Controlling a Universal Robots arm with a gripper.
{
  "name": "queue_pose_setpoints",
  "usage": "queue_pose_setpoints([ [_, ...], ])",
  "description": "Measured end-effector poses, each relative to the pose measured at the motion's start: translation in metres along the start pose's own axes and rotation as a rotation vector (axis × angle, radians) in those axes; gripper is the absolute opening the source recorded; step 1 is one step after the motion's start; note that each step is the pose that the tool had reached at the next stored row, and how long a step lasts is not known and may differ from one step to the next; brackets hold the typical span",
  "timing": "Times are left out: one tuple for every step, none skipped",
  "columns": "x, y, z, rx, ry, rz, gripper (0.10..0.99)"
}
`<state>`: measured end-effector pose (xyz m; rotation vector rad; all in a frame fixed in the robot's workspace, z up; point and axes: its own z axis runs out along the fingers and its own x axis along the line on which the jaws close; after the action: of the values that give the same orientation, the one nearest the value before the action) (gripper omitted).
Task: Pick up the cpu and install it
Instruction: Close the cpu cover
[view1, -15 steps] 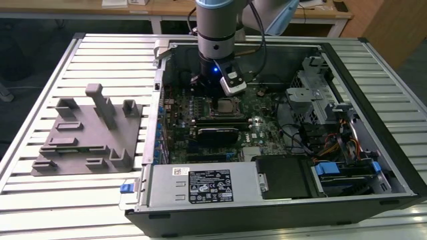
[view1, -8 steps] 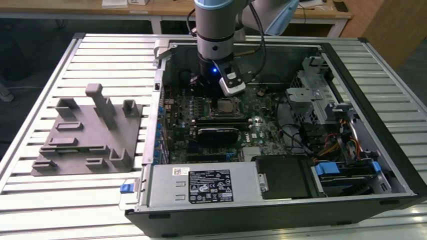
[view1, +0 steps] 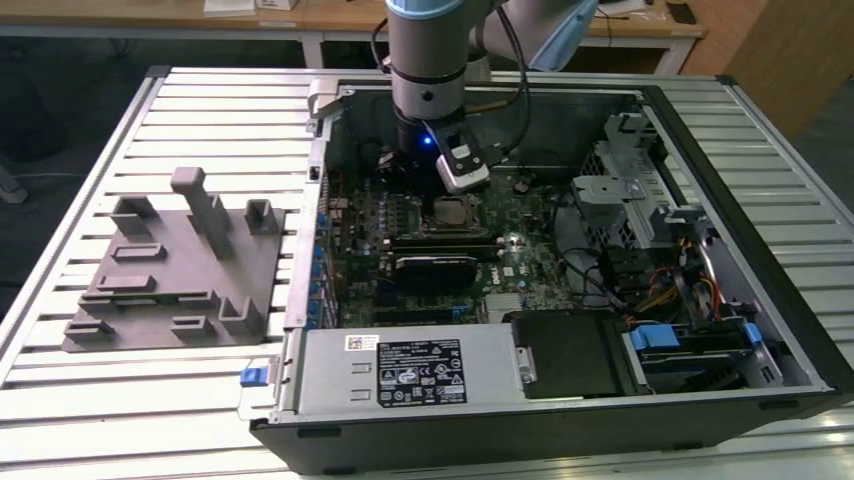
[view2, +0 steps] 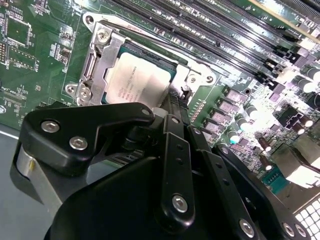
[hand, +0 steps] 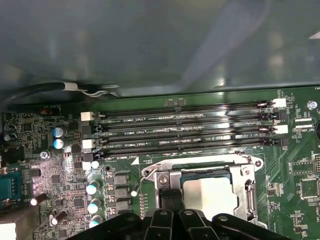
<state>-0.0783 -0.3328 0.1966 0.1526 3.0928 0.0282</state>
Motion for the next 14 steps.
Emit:
queue_pose_setpoints([
  [0.0002, 0.0000, 0.0000, 0.000, 0.0001, 0.000, 0.106],
  [0.0002, 0.0000, 0.0000, 0.000, 0.0001, 0.000, 0.106],
  [0.0003, -0.0001, -0.0002, 0.000, 0.0000, 0.000, 0.106],
  [0.0003, 0.0000, -0.0007, -0.001, -0.0003, 0.000, 0.106],
  [0.0002, 0.0002, -0.0015, -0.002, -0.0007, 0.000, 0.106],
  [0.0001, 0.0002, -0.0028, -0.001, -0.0005, 0.000, 0.106],
  [0.0001, 0.0001, -0.0046, 0.000, -0.0002, 0.000, 0.106],
  [0.0001, 0.0001, -0.0060, 0.000, -0.0001, 0.000, 0.106],
  [0.0000, 0.0001, -0.0075, 0.000, -0.0002, 0.000, 0.106],
  [-0.0001, 0.0002, -0.0090, 0.000, -0.0001, 0.000, 0.106],
  [-0.0002, 0.0002, -0.0106, 0.000, -0.0001, 0.000, 0.106],
  [-0.0002, 0.0002, -0.0123, 0.000, -0.0001, 0.000, 0.106],
  [-0.0003, 0.0003, -0.0141, 0.000, -0.0002, 0.000, 0.106],
  [-0.0004, 0.0003, -0.0161, 0.000, -0.0003, 0.000, 0.106],
])
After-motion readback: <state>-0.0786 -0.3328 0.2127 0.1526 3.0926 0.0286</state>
